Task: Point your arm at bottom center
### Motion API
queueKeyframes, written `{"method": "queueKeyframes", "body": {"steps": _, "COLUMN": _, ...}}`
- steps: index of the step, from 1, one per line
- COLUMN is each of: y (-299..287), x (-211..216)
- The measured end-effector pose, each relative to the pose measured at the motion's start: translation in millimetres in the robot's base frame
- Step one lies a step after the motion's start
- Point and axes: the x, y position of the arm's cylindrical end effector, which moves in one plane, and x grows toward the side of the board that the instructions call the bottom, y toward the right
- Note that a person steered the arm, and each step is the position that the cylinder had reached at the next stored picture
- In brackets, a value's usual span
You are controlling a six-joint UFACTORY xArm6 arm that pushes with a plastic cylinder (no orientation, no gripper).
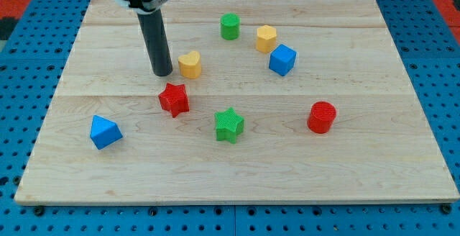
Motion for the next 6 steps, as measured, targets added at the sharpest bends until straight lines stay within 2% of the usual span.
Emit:
{"method": "queueKeyframes", "body": {"steps": 1, "y": 77.8, "x": 5.2}}
{"method": "queueKeyframes", "body": {"steps": 2, "y": 99.0, "x": 13.0}}
{"method": "queueKeyframes", "body": {"steps": 3, "y": 100.0, "x": 69.6}}
{"method": "queueKeyframes", "body": {"steps": 4, "y": 206.5, "x": 81.1}}
{"method": "queueKeyframes", "body": {"steps": 5, "y": 264.4, "x": 42.8}}
{"method": "queueKeyframes", "body": {"steps": 6, "y": 285.4, "x": -46.2}}
